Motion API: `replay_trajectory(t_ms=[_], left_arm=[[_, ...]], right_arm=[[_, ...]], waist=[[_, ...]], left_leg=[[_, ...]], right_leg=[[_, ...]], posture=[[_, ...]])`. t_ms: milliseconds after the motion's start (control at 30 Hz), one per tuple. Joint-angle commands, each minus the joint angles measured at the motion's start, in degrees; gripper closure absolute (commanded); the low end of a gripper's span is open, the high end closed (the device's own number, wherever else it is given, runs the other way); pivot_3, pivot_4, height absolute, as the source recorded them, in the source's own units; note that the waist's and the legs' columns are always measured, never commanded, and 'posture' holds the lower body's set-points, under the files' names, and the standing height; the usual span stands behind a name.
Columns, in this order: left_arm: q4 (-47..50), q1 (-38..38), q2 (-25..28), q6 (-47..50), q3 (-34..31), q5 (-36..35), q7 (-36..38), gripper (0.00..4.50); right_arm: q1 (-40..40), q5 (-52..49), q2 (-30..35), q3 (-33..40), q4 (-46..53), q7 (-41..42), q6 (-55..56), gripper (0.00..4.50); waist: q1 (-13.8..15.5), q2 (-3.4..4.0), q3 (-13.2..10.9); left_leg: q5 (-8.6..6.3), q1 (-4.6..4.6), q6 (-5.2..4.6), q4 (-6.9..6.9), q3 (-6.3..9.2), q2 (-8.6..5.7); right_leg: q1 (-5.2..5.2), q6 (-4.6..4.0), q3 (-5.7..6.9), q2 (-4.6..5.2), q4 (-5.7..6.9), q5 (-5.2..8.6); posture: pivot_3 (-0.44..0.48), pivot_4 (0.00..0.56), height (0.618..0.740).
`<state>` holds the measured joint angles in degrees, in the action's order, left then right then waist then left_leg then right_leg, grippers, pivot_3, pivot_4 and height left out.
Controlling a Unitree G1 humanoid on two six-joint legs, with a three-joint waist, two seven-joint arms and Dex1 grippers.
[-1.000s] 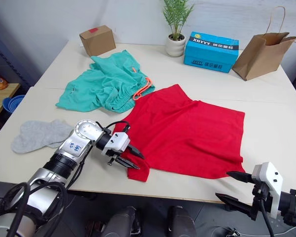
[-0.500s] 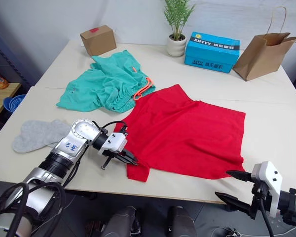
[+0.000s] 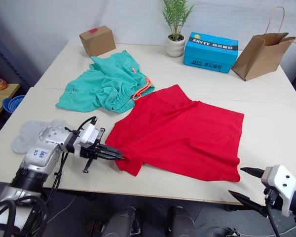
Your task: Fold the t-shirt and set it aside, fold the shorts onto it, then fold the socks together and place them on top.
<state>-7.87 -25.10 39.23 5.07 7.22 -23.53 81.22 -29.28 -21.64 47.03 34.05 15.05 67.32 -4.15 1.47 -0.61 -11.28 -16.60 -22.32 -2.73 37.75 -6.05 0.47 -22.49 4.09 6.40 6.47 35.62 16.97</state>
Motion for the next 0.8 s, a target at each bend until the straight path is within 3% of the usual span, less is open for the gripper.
replay_trajectory(t_ms=[33,167,267,533,700,800], left_arm=[[4.8,4.9,-1.3,-2.0,-4.8,-0.5,-6.2,4.46],[9.6,9.9,-4.1,-3.1,-9.0,-0.4,-14.5,4.46],[12.7,13.1,-4.0,-0.1,-9.3,-0.9,-16.7,4.46],[16.2,14.8,-4.4,4.4,-8.2,-0.6,-19.8,4.46],[16.2,14.0,-4.4,5.2,-7.8,-0.3,-20.0,4.46],[15.7,13.4,-4.6,5.1,-7.6,-0.2,-20.0,4.46]], right_arm=[[0.5,3.9,1.4,1.0,-3.0,0.3,7.5,0.00],[0.2,6.0,2.7,0.9,-5.2,1.1,10.9,0.00],[-0.3,6.7,3.3,0.1,-5.3,1.2,11.1,0.00],[3.0,7.7,2.2,-3.6,-3.3,-3.5,8.9,0.00],[5.2,1.7,2.1,-2.5,-2.1,-4.0,1.6,0.00],[6.7,3.4,3.8,-1.9,-4.2,-3.7,4.1,0.00]], waist=[[0.0,0.00,0.0],[0.0,0.01,0.0],[0.0,0.01,0.0],[-0.1,0.04,0.0],[-0.1,0.05,0.0],[0.0,0.05,0.0]], left_leg=[[-0.01,-0.01,0.02,-0.02,0.00,0.00],[-0.01,0.00,0.06,-0.06,-0.01,0.01],[-0.13,0.03,0.25,-0.11,-0.01,0.01],[-0.17,0.07,0.35,-0.15,-0.02,0.01],[-0.14,0.09,0.41,-0.24,-0.02,0.01],[-0.13,0.08,0.41,-0.24,-0.02,0.01]], right_leg=[[-0.01,0.00,0.00,0.00,-0.02,0.00],[-0.02,0.00,-0.02,0.00,-0.04,0.00],[-0.01,0.00,-0.01,0.00,-0.04,0.00],[-0.01,-0.01,-0.03,0.00,-0.04,0.00],[-0.03,-0.03,-0.03,0.00,-0.05,0.01],[-0.03,-0.03,-0.03,0.00,-0.08,0.01]], posture=[[0.000,0.150,0.740],[0.000,0.150,0.740],[0.000,0.150,0.740],[0.000,0.150,0.740],[0.000,0.150,0.740],[0.000,0.150,0.740]])
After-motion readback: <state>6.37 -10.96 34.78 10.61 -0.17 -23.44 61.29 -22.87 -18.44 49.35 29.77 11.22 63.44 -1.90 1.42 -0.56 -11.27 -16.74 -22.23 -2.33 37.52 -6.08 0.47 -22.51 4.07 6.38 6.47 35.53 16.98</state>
